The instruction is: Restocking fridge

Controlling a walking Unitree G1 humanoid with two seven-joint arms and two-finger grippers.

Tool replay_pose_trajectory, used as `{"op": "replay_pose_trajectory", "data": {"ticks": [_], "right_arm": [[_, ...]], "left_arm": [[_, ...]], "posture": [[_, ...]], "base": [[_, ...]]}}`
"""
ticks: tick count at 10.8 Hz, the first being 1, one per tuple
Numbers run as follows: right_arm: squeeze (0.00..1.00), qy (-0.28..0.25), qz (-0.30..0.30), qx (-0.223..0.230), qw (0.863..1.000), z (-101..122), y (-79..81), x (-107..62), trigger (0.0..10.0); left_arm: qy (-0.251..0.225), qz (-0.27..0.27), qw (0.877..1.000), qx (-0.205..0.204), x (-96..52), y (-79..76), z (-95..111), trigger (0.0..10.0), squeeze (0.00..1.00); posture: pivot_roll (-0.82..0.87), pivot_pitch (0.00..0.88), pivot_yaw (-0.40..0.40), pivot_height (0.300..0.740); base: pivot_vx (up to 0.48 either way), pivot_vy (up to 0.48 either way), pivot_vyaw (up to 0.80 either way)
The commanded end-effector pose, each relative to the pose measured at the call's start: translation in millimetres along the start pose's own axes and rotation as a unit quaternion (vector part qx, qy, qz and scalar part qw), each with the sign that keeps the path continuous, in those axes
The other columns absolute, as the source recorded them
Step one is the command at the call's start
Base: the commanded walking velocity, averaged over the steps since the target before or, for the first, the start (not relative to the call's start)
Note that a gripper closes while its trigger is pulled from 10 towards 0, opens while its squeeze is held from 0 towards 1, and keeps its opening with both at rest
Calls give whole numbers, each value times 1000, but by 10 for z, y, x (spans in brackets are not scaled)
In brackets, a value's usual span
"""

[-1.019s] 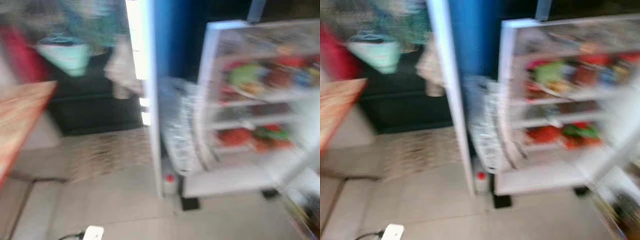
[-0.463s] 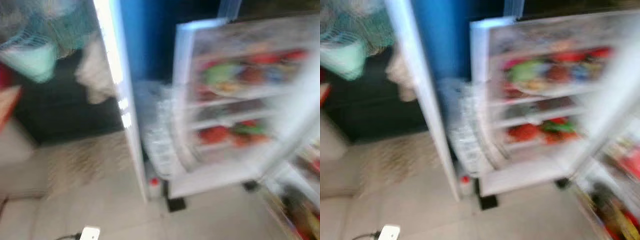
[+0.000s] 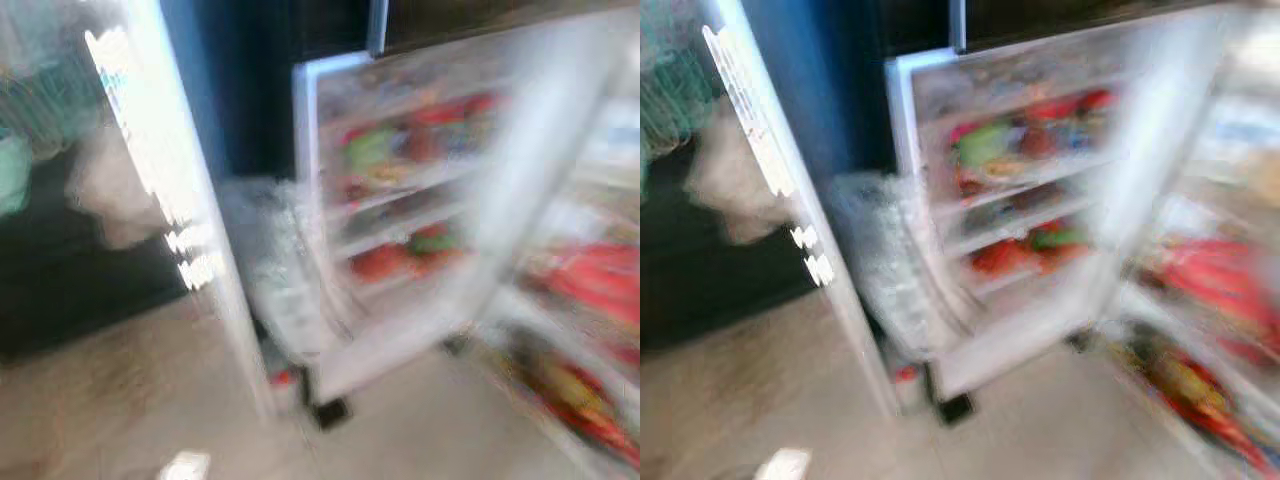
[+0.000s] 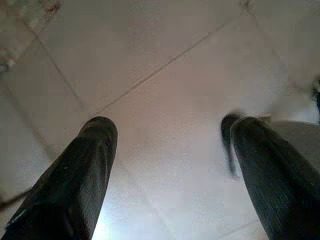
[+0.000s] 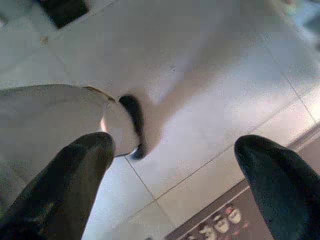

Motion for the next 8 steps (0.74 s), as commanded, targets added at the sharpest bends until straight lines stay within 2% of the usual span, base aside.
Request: {"op": "replay_pose_trajectory", "data": {"ticks": [1,7,8], "right_arm": [[0,20,28,2,999,-111,166,-18,10000],[0,18,27,10,999,-111,182,-18,10000],[0,15,26,10,999,-96,180,-15,10000]], "left_arm": [[-11,-13,1000,7,19,-88,89,10000,0],[-14,-15,1000,13,20,-71,105,10000,0],[-14,-15,1000,14,21,-72,112,10000,0]], "posture": [[2,0,91,740],[-5,0,102,740],[-4,0,100,740]], "base": [[0,0,-800],[0,0,-800],[0,0,0]]}}
Point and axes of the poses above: a point about 5 cm out from each wrist's last joint towards the gripper, its own x axis pointing out of the wrist towards the gripper, its own z axis along the axis of the wrist's last joint, y = z × x, the point moved 2 cm from there along x, pointing out of the wrist towards the gripper, and after that the axes turned 1 degree about -x, right-handed, at the moved point
